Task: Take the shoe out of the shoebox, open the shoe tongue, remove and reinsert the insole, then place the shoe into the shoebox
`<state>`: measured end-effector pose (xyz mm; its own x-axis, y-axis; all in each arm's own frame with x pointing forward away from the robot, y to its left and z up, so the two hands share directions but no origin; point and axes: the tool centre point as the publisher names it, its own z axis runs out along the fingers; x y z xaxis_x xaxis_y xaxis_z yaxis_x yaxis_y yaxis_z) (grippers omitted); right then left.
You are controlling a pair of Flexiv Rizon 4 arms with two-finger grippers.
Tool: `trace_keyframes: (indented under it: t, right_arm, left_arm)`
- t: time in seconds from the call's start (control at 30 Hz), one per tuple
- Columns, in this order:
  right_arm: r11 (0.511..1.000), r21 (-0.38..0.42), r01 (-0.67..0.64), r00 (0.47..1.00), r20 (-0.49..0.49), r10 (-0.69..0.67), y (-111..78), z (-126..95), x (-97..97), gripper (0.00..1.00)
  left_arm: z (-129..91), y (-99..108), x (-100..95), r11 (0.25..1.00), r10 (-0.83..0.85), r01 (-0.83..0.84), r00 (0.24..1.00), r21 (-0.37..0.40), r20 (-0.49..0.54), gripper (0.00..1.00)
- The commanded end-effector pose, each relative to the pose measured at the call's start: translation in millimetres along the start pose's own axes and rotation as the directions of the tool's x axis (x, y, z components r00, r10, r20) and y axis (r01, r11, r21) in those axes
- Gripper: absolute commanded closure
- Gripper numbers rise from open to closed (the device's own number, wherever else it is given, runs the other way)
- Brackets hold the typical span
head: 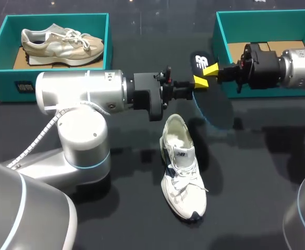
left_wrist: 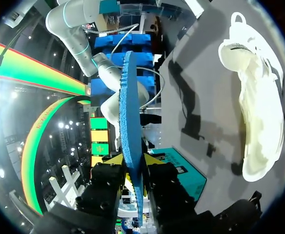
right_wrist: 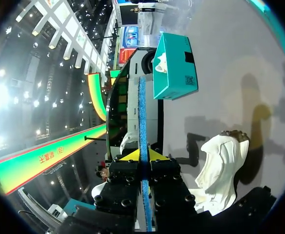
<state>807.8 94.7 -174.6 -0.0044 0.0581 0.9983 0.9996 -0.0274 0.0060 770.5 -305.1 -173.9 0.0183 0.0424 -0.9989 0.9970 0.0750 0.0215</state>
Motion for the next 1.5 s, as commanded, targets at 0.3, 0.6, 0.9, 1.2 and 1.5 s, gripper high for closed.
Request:
trace_keyframes:
  t: [0.3,0.6,0.9,1.2,1.5]
  right_arm:
    - [1.000,0.001,0.000,1.000,0.004,0.000,-0.4,2.5,-0.1,1.00]
    - [1.000,0.005,0.004,1.000,0.001,-0.004,-1.6,3.6,0.1,1.00]
    - [1.000,0.000,0.019,1.000,-0.015,-0.019,-3.4,0.5,-0.1,0.00]
    - [0.997,0.026,0.066,0.997,-0.046,-0.065,-14.7,-15.5,0.3,0.00]
    - [0.997,0.016,0.076,0.996,-0.047,-0.075,-29.0,-35.3,-1.4,0.00]
  left_arm:
    - [5.7,-3.7,6.4,1.000,0.004,-0.005,1.000,-0.015,-0.028,0.86]
    - [8.5,-2.7,8.4,0.999,0.015,-0.016,0.999,-0.030,-0.041,1.00]
    - [2.0,-6.0,8.5,0.999,0.020,-0.021,0.999,-0.032,-0.048,1.00]
    - [-32.9,-5.7,12.0,0.998,-0.025,0.021,0.997,-0.056,-0.071,1.00]
    - [-54.4,-10.6,15.7,0.997,-0.044,0.038,0.995,-0.066,-0.093,1.00]
